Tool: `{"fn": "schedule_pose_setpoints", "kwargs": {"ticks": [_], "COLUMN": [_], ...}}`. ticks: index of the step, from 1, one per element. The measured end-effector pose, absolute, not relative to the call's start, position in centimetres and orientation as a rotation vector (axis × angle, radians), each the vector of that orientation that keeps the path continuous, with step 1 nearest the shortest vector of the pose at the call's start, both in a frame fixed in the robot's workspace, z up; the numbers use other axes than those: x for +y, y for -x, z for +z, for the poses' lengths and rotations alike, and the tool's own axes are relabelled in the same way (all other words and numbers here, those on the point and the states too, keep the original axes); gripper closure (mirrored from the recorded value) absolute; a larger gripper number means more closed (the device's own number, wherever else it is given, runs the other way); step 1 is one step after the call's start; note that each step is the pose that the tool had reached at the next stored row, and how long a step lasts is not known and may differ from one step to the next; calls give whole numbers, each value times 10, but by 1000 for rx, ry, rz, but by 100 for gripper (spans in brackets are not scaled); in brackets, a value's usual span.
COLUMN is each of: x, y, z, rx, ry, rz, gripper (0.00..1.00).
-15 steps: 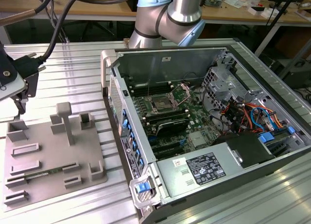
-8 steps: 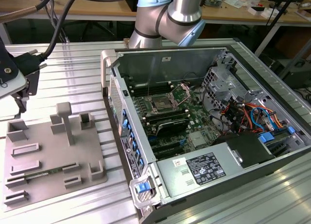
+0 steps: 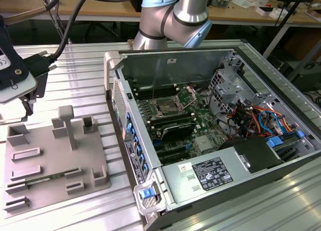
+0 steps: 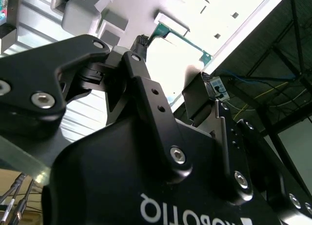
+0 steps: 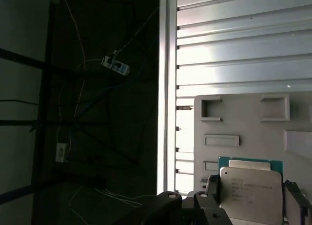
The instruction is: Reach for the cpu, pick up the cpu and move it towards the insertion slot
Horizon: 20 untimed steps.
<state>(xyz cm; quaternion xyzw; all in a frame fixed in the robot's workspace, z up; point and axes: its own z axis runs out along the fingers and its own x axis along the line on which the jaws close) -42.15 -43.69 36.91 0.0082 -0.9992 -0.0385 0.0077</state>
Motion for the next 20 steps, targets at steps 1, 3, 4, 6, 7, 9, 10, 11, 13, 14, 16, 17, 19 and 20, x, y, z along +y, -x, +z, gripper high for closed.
{"fn": "schedule_pose_setpoints", "kwargs": {"ticks": [1, 3, 4, 6, 7, 9, 10, 11, 13, 14, 16, 17, 19, 20], "x": [-437, -437, -437, -437, -437, -437, -437, -437, -437, -437, -437, -437, -437, -437], "y": [421, 414, 414, 414, 414, 414, 414, 414, 414, 413, 413, 413, 413, 412], "z": [371, 371, 376, 380, 380, 380, 380, 381, 381, 381, 380, 381, 381, 381], "rx": [-3124, -3124, -3124, -3124, -3124, -3124, -3124, -3124, -3124, -3123, -3124, -3124, -3124, -3124], "ry": [-26, -26, -26, -26, -26, -26, -26, -26, -26, -26, -26, -26, -26, -26], "rz": [-120, -119, -118, -118, -118, -118, -118, -118, -118, -118, -118, -118, -118, -118], "gripper": [45, 45, 45, 45, 45, 45, 45, 45, 45, 45, 45, 45, 45, 45]}}
